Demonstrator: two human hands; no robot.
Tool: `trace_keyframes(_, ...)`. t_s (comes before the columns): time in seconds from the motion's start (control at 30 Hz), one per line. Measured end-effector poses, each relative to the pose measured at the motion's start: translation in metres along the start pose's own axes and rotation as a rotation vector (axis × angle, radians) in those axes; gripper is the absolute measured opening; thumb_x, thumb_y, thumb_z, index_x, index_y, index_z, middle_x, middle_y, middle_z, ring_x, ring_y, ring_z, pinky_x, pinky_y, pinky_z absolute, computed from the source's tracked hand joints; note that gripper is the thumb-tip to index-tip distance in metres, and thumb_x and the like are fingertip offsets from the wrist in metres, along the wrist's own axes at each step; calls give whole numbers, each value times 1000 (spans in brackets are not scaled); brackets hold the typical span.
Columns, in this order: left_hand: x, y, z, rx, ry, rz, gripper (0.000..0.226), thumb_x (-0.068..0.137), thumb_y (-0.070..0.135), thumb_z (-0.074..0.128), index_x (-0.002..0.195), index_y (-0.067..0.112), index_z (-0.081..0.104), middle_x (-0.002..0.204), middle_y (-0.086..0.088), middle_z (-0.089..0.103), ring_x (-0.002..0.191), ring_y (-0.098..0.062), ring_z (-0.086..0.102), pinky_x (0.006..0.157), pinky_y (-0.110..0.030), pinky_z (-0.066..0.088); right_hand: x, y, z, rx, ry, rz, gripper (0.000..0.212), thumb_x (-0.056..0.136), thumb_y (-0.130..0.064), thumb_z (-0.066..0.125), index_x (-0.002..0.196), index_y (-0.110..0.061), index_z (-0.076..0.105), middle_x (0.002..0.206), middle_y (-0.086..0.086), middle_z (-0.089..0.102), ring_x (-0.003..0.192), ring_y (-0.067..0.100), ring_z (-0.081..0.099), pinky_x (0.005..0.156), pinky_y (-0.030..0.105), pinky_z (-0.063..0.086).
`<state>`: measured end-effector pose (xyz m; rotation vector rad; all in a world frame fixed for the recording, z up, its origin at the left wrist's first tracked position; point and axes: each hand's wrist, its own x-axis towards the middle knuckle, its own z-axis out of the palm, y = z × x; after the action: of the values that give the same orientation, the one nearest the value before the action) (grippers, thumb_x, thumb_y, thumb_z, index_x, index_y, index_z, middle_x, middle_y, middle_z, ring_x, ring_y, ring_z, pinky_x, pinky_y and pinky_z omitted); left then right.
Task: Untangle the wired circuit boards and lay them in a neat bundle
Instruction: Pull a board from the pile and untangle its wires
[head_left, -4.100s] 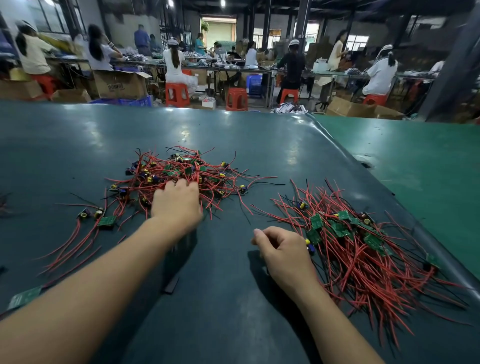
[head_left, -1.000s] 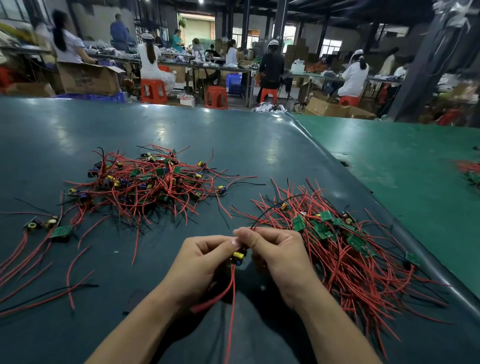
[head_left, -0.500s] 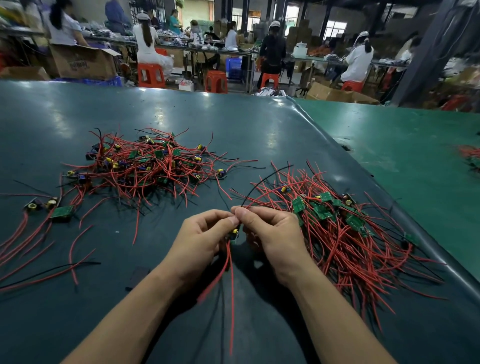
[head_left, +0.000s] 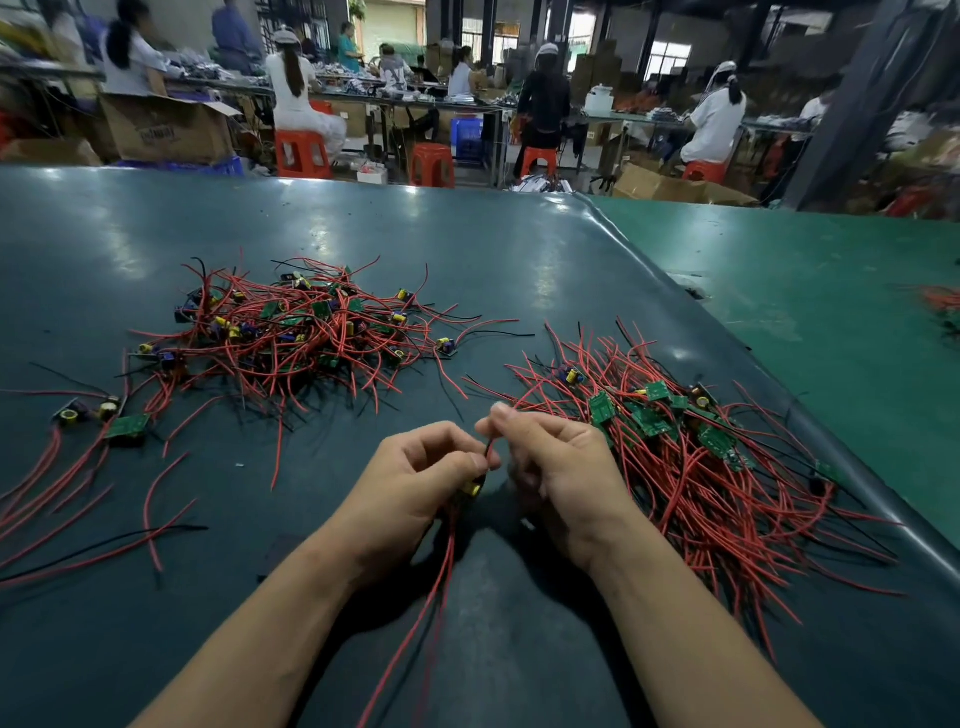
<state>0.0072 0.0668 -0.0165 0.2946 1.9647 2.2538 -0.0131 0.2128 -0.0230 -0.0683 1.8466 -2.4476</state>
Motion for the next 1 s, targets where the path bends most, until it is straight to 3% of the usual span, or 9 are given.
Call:
trace_keyframes(0.07,-1,-1,0,39,-12,-8,17,71,15,58,62,22,70,74,0,71,57,-3,51,53,-13,39,3,-1,-1,69,79,-12,23,73,-31,73,61,-12,74,51,7,38,36,8,24,38,18,18)
trace_keyframes(0.2,-2,0,0,93,-51,0,19,67,14,55,56,23,67,69,0,69,57,-3,51,53,-13,39,7,-3,-2,175,191,-11,34,90,-18,64,57,-11,69,41,-6,31,34,6,25,35,15,21)
trace_keyframes(0.33,-3,0,-1,105,-128,24,5,56,25,61,55,23,66,67,2,68,60,-4,52,56,-13,41,7,-2,0,193,196,36,47,94,-16,58,48,-14,57,40,-5,28,32,7,24,35,15,21)
trace_keyframes(0.53,-4,-3,-4,78,-92,29,13,48,33,57,51,20,58,59,5,60,70,-18,47,57,-19,37,8,-7,-5,113,287,-136,35,95,-13,61,61,-11,70,62,-1,64,35,6,30,35,16,25)
trace_keyframes(0.57,-4,-3,-4,80,-95,30,13,48,33,56,50,20,57,58,5,60,68,-18,46,59,-23,35,9,-8,-8,129,317,-136,34,96,-13,59,63,-11,68,59,-3,63,35,6,30,35,16,25)
trace_keyframes(0.67,-4,-3,-4,86,-116,43,12,48,32,55,49,20,56,56,4,58,61,-13,45,60,-25,34,10,-9,-10,169,395,-99,40,98,-17,55,59,-10,57,39,-5,35,31,7,27,35,15,22)
trace_keyframes(0.8,-6,-2,-2,46,-109,47,12,47,29,57,50,18,61,58,-1,58,56,-10,43,52,-18,34,11,-10,-9,246,380,-85,46,99,-23,54,54,-13,52,46,5,31,31,8,27,36,14,22)
trace_keyframes(0.9,-2,0,-4,-215,-19,-33,6,54,11,63,58,10,68,56,-7,55,48,-11,45,46,-19,38,9,-12,-7,242,289,-95,41,98,-40,50,76,-11,67,50,-2,45,34,8,35,35,15,25)
trace_keyframes(1.0,1,1,-2,-367,55,-38,8,71,10,72,78,7,74,65,-8,59,54,-14,53,54,-24,49,3,-8,0,-79,170,-142,11,95,-20,62,103,-18,69,66,-1,59,45,6,48,40,18,37)
